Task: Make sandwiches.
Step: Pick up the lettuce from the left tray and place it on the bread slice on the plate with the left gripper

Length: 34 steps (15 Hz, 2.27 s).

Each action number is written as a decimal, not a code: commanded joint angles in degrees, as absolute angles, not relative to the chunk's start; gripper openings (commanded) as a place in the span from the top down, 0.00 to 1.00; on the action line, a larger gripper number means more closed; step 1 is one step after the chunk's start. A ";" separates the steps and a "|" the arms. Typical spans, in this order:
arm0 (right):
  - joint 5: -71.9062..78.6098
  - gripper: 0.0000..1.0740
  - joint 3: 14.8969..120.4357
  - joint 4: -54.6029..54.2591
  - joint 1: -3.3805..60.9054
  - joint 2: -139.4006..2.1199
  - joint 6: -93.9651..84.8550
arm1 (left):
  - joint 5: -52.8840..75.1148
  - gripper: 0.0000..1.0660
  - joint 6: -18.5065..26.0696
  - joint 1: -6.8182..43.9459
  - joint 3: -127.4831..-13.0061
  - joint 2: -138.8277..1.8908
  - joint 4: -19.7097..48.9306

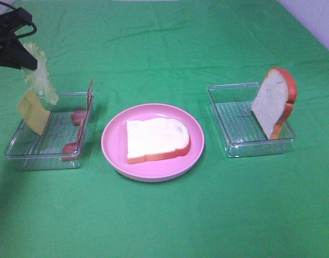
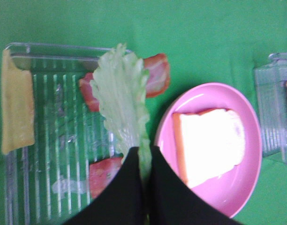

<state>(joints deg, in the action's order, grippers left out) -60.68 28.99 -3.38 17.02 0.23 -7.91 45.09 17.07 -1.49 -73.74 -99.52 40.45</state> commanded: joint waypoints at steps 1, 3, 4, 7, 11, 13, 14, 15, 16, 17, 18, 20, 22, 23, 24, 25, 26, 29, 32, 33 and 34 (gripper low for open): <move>-60.62 0.29 28.82 -3.15 17.19 1.55 -7.56 | 45.84 1.00 21.83 0.06 -75.52 -97.80 49.96; -60.62 0.29 28.82 -3.15 17.19 1.55 -7.56 | 45.84 1.00 25.73 2.52 -75.86 -97.40 56.26; -60.62 0.29 28.82 -3.15 17.19 1.55 -7.56 | 45.84 1.00 27.10 3.55 -75.86 -97.40 58.27; -60.62 0.29 28.82 -3.15 17.19 1.55 -7.56 | 44.69 1.00 31.34 9.34 -75.86 -97.46 65.09; -60.62 0.29 28.82 -3.15 17.19 1.55 -7.56 | 41.83 1.00 34.78 17.53 -75.80 -100.32 70.99; -60.62 0.29 28.82 -3.04 17.19 1.55 -7.51 | 41.71 1.00 36.27 19.88 -75.80 -103.08 72.48; -60.62 0.29 28.82 -3.04 17.19 1.55 -7.45 | 41.71 1.00 36.55 20.51 -75.80 -103.88 72.82; -60.62 0.29 28.82 -3.04 17.19 1.55 -7.45 | 41.60 1.00 37.59 21.66 -75.80 -105.71 73.91; -60.62 0.29 28.82 -3.04 17.19 1.55 -7.45 | 41.60 1.00 38.67 22.52 -75.80 -107.54 74.71; -60.62 0.29 28.82 -3.04 17.19 1.55 -7.45 | 41.42 1.00 39.42 23.32 -75.80 -109.15 75.00; -60.62 0.29 28.82 -3.04 17.19 1.55 -7.45 | 41.14 1.00 40.74 23.95 -75.80 -112.13 74.71; -60.62 0.29 28.82 -3.04 17.19 1.55 -7.45 | 40.85 1.00 40.74 23.95 -75.80 -114.19 74.43; -60.62 0.29 28.82 -3.04 17.19 1.55 -7.45 | 40.57 1.00 40.97 23.95 -75.80 -116.88 73.97; -60.62 0.29 28.82 -3.04 17.19 1.55 -7.45 | 40.85 1.00 41.02 23.95 -75.80 -118.14 73.97; -60.62 0.29 28.82 -3.04 17.19 1.55 -7.45 | 40.85 1.00 41.20 23.95 -75.80 -118.89 73.97; -60.62 0.29 28.82 -3.04 17.19 1.55 -7.45 | 40.85 1.00 41.83 23.95 -75.80 -119.52 73.91; -60.62 0.29 28.82 -3.04 17.19 1.55 -7.45 | 40.51 1.00 44.00 23.95 -75.80 -119.86 73.80; -60.62 0.29 28.82 -3.04 17.19 1.55 -7.45 | 40.39 1.00 44.92 23.95 -75.80 -119.86 73.74; -60.62 0.29 28.82 -3.04 17.19 1.55 -7.45 | 40.22 1.00 44.58 23.95 -75.80 -119.86 69.90; -60.62 0.29 28.82 -3.04 17.19 1.55 -7.45 | 40.16 1.00 44.35 23.95 -75.80 -119.86 68.98; -60.62 0.29 28.82 -3.04 17.19 1.55 -7.45 | 38.10 1.00 40.05 23.95 -75.80 -119.86 63.54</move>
